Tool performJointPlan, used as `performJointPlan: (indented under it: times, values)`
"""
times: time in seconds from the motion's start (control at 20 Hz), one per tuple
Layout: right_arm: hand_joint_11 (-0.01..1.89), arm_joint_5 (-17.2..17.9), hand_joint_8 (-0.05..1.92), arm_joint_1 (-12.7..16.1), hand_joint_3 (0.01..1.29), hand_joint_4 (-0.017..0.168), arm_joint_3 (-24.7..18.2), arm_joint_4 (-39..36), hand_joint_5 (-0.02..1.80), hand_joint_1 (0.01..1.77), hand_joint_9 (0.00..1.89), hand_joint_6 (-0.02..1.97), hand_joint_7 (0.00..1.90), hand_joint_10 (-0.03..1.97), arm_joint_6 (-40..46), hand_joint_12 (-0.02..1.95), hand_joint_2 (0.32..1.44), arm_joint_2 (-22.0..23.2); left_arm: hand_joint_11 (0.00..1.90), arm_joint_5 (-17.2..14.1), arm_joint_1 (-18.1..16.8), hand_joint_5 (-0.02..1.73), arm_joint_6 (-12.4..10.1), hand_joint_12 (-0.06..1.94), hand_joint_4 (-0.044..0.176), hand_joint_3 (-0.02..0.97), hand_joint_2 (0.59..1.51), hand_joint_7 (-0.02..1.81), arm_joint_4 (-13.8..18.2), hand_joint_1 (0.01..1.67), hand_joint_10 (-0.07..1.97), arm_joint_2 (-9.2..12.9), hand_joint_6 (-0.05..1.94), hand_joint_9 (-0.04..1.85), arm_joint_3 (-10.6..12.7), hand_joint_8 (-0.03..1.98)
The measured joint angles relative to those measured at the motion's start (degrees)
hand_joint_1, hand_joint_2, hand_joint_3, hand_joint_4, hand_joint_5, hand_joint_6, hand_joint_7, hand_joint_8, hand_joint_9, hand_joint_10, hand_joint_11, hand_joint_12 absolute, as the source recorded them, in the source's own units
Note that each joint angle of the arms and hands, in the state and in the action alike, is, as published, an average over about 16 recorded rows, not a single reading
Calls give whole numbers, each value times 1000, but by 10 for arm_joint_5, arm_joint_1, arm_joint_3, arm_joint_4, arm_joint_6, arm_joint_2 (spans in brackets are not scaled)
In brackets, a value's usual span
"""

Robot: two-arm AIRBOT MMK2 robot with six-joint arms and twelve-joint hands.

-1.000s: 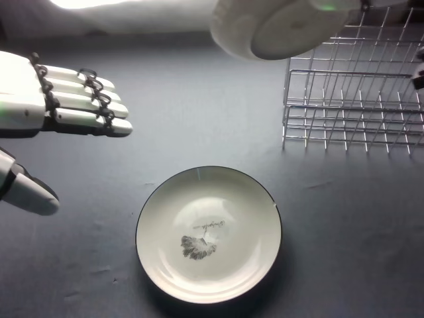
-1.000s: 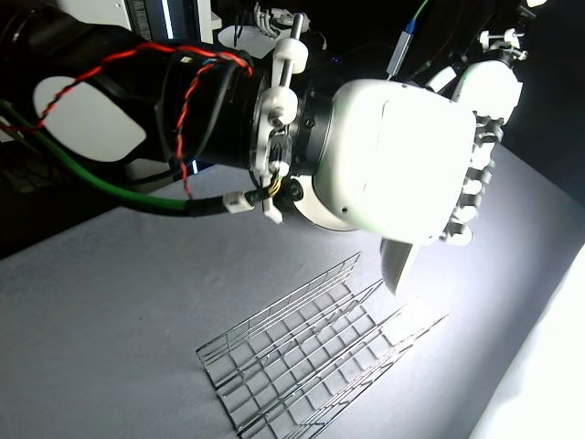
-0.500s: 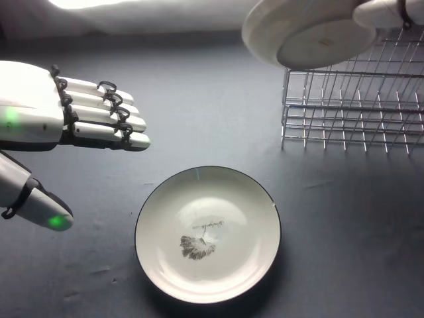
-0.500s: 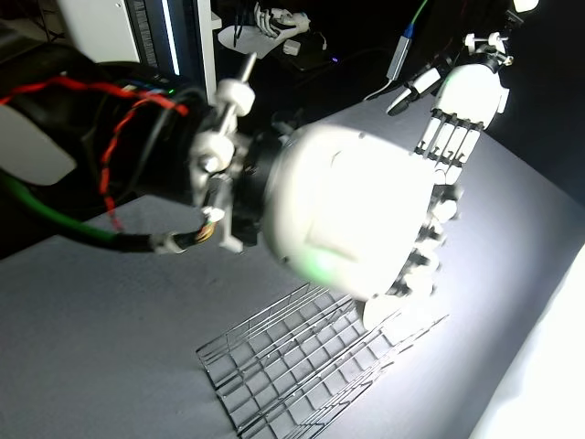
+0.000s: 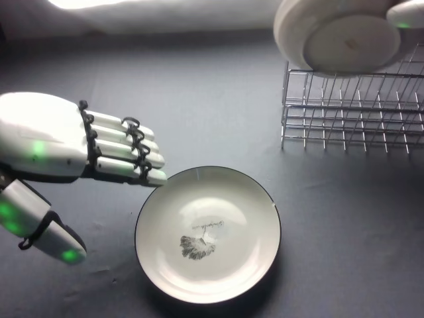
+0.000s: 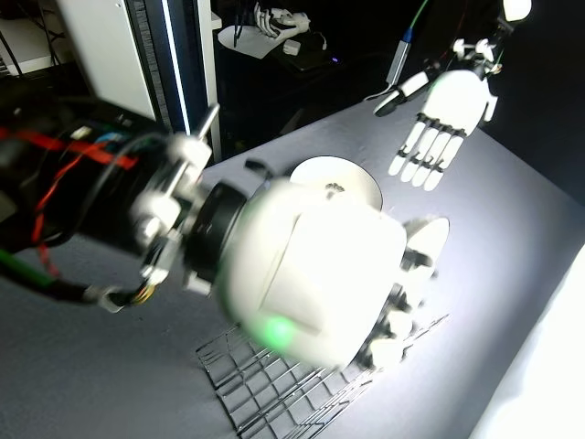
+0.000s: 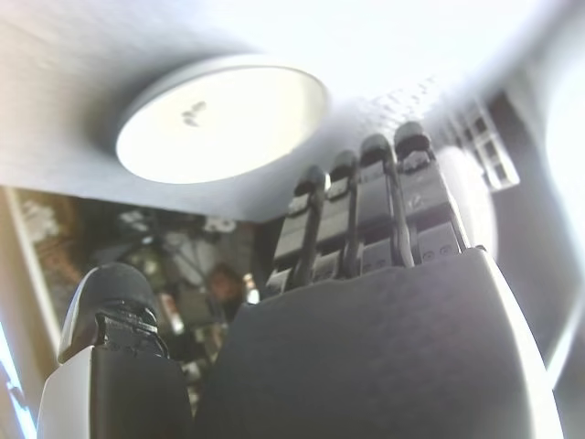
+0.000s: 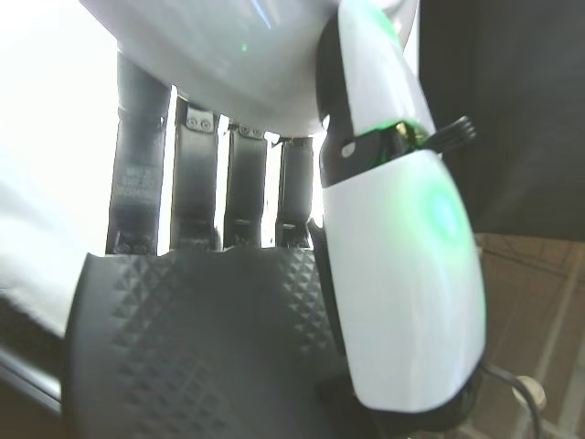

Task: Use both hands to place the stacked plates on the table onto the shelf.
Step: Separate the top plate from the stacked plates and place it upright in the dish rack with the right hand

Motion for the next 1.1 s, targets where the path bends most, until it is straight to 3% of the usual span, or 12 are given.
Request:
performJointPlan:
  times: [0.3,0.7,0.9,1.1]
  values:
    - [715,17,1083,-49,14,15,17,-6,846,1215,857,1127,916,929,0,1580,1087,7,22,21,28,24,7,11,3,21,1075,17,1,15,6,-11,16,21,-13,9]
    - [709,49,1018,-108,15,13,21,-20,832,1205,880,1110,908,902,0,1540,1099,16,21,48,45,23,8,12,2,22,1076,18,0,16,6,-9,17,21,-39,9]
    - [576,59,806,-118,15,8,23,-31,748,1168,786,916,829,833,-1,1512,1119,16,21,55,53,22,9,11,2,22,1071,19,0,15,5,-7,17,19,-49,9]
    - [398,65,554,-106,14,3,24,-48,613,1111,614,676,700,731,-2,1403,1129,14,20,61,60,22,11,11,2,21,1069,17,-1,15,1,-5,17,15,-52,8]
